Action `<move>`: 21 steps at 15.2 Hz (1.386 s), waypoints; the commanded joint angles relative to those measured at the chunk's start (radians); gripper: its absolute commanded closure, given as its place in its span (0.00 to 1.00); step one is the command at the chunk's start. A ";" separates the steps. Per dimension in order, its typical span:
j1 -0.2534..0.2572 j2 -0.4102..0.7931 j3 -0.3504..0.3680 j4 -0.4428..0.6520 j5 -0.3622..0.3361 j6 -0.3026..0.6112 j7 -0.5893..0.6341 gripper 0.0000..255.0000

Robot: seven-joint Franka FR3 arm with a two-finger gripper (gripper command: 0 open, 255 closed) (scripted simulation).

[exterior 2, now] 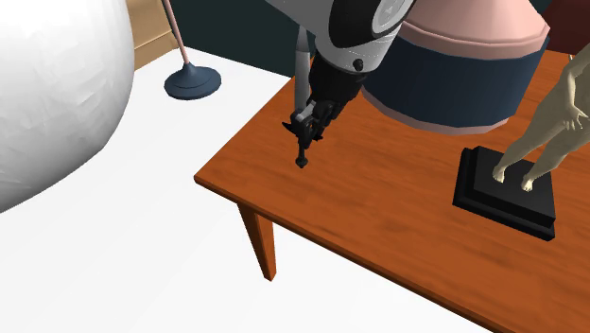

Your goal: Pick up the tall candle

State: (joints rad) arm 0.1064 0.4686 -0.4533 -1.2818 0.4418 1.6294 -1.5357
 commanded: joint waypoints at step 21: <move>-0.070 0.068 0.008 0.313 0.026 -0.235 0.060 1.00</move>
State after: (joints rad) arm 0.0438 0.5276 -0.4469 -1.0003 0.4638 1.4165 -1.4817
